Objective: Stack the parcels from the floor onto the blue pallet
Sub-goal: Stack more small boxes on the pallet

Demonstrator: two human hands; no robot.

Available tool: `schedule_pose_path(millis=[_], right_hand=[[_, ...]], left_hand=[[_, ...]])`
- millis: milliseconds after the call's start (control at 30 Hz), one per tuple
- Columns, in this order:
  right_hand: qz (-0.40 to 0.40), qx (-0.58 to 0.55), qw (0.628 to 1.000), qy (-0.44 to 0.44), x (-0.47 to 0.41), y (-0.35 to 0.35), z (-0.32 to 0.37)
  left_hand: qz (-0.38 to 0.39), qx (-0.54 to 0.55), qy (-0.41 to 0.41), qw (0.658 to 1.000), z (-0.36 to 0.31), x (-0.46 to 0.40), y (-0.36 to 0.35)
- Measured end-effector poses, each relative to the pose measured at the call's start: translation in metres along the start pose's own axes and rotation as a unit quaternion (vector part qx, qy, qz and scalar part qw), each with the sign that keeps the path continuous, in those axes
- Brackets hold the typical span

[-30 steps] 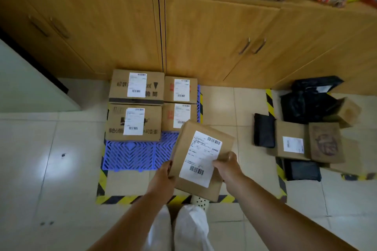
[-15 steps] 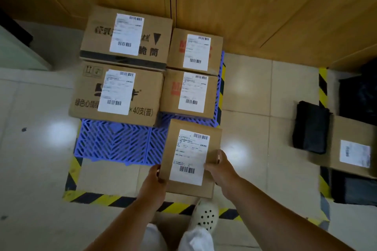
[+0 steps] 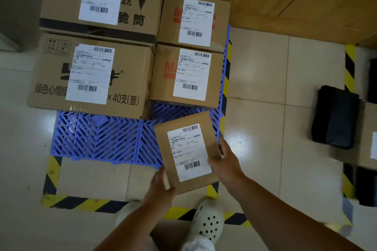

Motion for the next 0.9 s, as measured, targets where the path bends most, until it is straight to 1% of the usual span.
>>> schedule_pose_path(millis=[67,133,167,200,267,300,333,367,400,467,567,667,767,833,900], right_hand=[[-0.03,-0.001,0.999,-0.04,0.004,0.004,-0.014],[-0.037,-0.01,0.993,-0.107,0.011,0.003,-0.035],[-0.035,-0.024,0.99,-0.135,0.014,0.0,-0.044],[-0.028,-0.048,0.986,-0.159,0.016,-0.004,-0.051],[-0.015,-0.135,0.968,-0.209,0.019,-0.016,-0.064],[-0.01,-0.198,0.951,-0.239,0.021,-0.023,-0.071],[-0.003,-0.269,0.925,-0.268,0.023,-0.03,-0.076],[0.004,-0.328,0.901,-0.284,0.023,-0.037,-0.078],[0.002,-0.362,0.887,-0.287,0.022,-0.039,-0.078],[-0.026,-0.362,0.889,-0.278,0.02,-0.033,-0.082],[-0.091,-0.3,0.918,-0.243,0.019,-0.012,-0.074],[-0.107,-0.238,0.951,-0.167,0.011,0.006,-0.048],[-0.109,-0.191,0.972,-0.078,0.001,0.02,-0.012],[-0.104,-0.162,0.981,-0.028,-0.007,0.024,0.014],[-0.095,-0.144,0.985,-0.003,-0.016,0.022,0.032]], left_hand=[[-0.077,-0.033,-0.046,0.995,-0.024,-0.003,0.025],[-0.148,-0.097,-0.126,0.976,-0.07,-0.003,0.048],[-0.168,-0.139,-0.162,0.962,-0.094,-0.003,0.055],[-0.176,-0.189,-0.184,0.948,-0.115,-0.006,0.059],[-0.179,-0.29,-0.21,0.916,-0.143,-0.018,0.059],[-0.177,-0.326,-0.215,0.903,-0.151,-0.024,0.058],[-0.172,-0.346,-0.212,0.898,-0.155,-0.03,0.057],[-0.161,-0.349,-0.202,0.901,-0.156,-0.036,0.056],[-0.148,-0.341,-0.189,0.909,-0.154,-0.041,0.055],[-0.131,-0.309,-0.163,0.928,-0.145,-0.042,0.054],[-0.163,-0.227,-0.145,0.949,-0.127,-0.027,0.056],[-0.217,-0.081,-0.106,0.967,-0.104,-0.01,0.064],[-0.245,0.055,-0.065,0.966,-0.085,-0.008,0.069],[-0.26,0.087,-0.039,0.961,-0.076,-0.011,0.071],[-0.263,0.091,-0.018,0.96,-0.07,-0.017,0.072]])
Point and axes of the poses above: each hand's wrist, its own x-axis away from the middle knuckle, its own y-axis out of the back of the hand, z = x × y, the point moved 10 cm from there along -x, towards the middle knuckle, and after that the axes turned 4 degrees about x, right-handed, at the moved point
